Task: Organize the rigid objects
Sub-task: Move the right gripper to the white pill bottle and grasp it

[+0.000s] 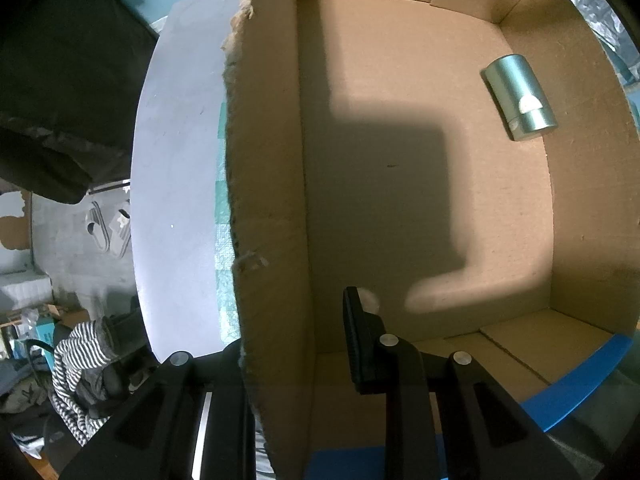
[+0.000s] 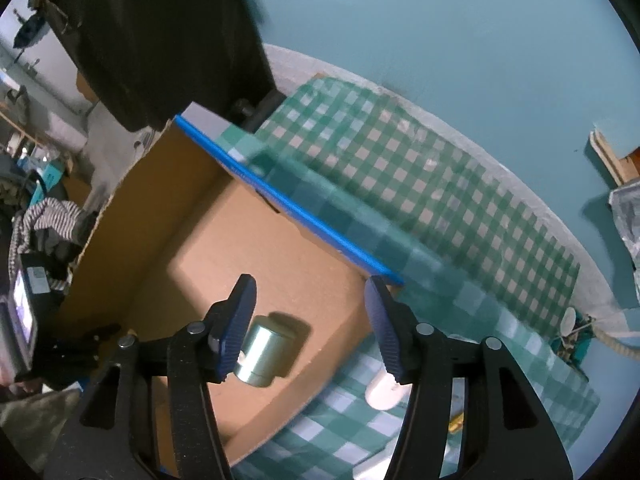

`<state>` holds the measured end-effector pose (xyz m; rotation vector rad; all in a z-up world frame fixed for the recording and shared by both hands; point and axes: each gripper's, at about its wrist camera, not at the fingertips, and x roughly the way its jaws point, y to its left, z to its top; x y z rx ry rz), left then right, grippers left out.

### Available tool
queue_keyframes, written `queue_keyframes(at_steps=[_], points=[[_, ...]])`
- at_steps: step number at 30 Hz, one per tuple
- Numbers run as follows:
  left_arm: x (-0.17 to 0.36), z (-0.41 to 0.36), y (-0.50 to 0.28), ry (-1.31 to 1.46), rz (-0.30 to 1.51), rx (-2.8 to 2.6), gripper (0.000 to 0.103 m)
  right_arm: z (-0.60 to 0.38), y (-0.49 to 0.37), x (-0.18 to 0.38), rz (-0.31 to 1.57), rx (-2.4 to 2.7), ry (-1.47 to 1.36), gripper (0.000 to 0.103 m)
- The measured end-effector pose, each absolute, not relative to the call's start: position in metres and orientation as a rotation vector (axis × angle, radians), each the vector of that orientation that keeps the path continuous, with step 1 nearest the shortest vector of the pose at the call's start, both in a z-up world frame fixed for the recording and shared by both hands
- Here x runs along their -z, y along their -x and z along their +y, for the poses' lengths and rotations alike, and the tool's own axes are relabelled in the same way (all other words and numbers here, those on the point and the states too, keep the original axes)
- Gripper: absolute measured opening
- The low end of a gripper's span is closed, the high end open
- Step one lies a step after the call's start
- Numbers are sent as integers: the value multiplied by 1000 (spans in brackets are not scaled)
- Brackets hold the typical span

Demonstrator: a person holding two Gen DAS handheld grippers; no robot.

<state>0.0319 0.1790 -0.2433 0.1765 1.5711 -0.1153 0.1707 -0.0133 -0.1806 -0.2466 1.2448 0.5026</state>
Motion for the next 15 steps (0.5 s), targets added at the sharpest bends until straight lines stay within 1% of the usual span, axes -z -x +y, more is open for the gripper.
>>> queue_keyframes(at_steps=[8, 15], points=[[240, 179, -32, -176, 1564, 116, 22, -48, -172, 161, 1228, -453, 225, 58], [240, 179, -32, -173, 1565, 112, 22, -89, -175, 166, 1253, -376, 194, 58]])
